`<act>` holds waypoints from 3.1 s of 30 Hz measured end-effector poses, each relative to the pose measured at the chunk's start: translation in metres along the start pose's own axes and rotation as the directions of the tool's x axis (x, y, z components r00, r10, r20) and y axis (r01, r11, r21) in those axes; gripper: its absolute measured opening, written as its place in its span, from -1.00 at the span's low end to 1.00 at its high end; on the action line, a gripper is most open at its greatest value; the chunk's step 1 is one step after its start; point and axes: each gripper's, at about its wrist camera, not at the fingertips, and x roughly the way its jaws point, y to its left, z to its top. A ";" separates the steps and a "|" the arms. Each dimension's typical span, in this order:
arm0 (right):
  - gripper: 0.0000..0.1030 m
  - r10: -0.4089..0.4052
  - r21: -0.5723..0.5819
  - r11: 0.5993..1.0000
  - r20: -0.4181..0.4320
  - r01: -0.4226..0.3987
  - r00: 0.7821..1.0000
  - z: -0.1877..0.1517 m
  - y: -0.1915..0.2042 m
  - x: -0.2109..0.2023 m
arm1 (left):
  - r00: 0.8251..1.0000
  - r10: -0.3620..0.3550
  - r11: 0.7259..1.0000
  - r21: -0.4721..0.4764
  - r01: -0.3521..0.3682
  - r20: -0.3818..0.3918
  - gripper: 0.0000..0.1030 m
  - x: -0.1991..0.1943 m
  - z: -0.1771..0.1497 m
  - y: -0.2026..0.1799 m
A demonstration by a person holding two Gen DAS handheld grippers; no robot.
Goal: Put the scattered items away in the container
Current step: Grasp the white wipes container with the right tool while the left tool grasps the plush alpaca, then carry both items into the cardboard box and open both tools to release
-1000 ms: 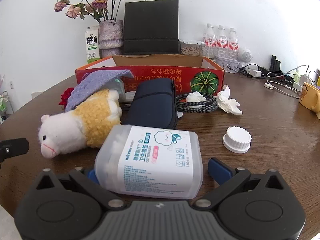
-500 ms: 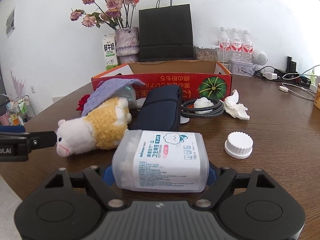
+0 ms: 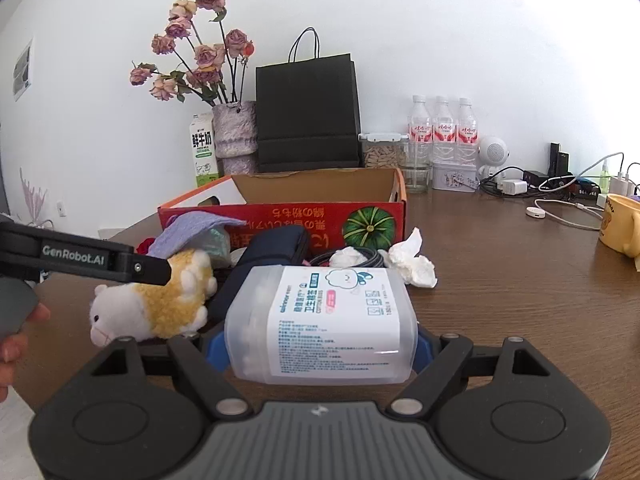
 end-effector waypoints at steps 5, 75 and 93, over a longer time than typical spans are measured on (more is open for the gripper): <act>0.59 -0.007 -0.007 1.000 0.026 0.007 1.000 0.013 -0.015 0.006 | 0.996 0.012 0.998 -0.055 -0.017 -0.091 1.00 0.028 0.018 -0.001; 0.59 0.018 -0.051 0.999 0.162 -0.009 0.987 0.191 0.016 0.162 | 0.951 -0.157 0.967 -0.155 0.204 0.267 0.01 0.077 0.172 0.043; 0.59 0.040 -0.046 0.998 -0.129 -0.046 0.991 0.168 0.001 0.290 | 0.997 -0.028 0.991 -0.132 0.037 0.070 0.01 0.196 0.180 0.055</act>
